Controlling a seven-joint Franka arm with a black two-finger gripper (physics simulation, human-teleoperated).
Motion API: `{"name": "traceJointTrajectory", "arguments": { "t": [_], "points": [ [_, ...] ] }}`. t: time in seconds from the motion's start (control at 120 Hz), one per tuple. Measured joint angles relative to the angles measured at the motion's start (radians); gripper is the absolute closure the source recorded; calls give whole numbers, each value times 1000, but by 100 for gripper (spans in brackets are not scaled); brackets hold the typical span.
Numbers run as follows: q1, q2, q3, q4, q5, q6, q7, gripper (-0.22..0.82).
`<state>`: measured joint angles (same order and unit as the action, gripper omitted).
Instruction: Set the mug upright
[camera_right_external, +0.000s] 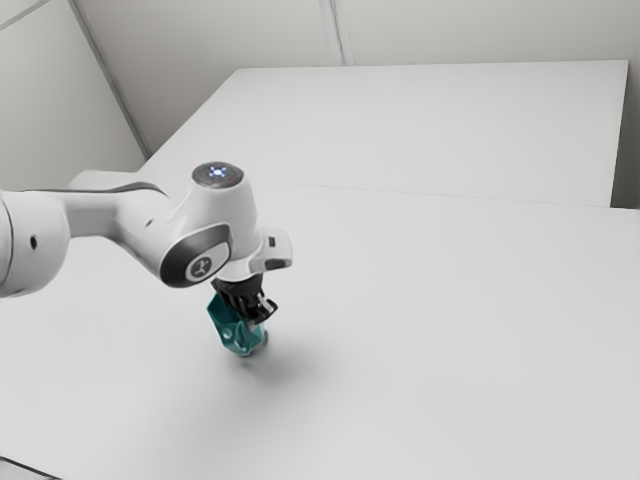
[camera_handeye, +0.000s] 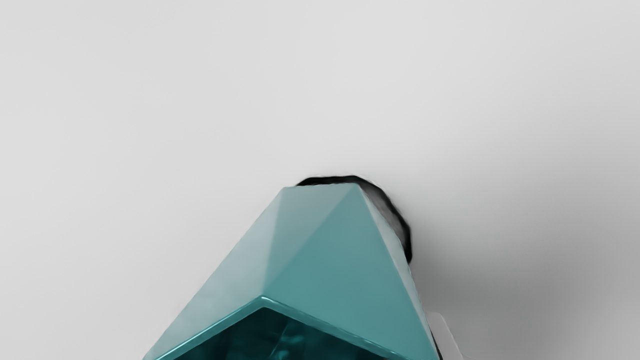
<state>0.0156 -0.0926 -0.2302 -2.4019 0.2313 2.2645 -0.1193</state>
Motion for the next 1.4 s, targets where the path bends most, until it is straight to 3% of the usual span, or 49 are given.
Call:
{"name": "traceJointTrajectory", "arguments": {
  "t": [0.108,0.242,0.392,0.575,0.742,1.192,1.4],
  "points": [
    [-1,6,0,1,-2,10,-8,75],
    [-1,3,0,1,-8,16,-11,57],
    [-7,-25,0,4,-11,19,-13,30],
    [-14,-107,-4,11,-15,15,-12,14],
    [-16,-118,-13,107,-36,-54,-11,7],
    [-1,39,-3,622,-161,-529,-11,3],
    [21,79,-2,787,-170,-700,-12,2]
  ]
}}
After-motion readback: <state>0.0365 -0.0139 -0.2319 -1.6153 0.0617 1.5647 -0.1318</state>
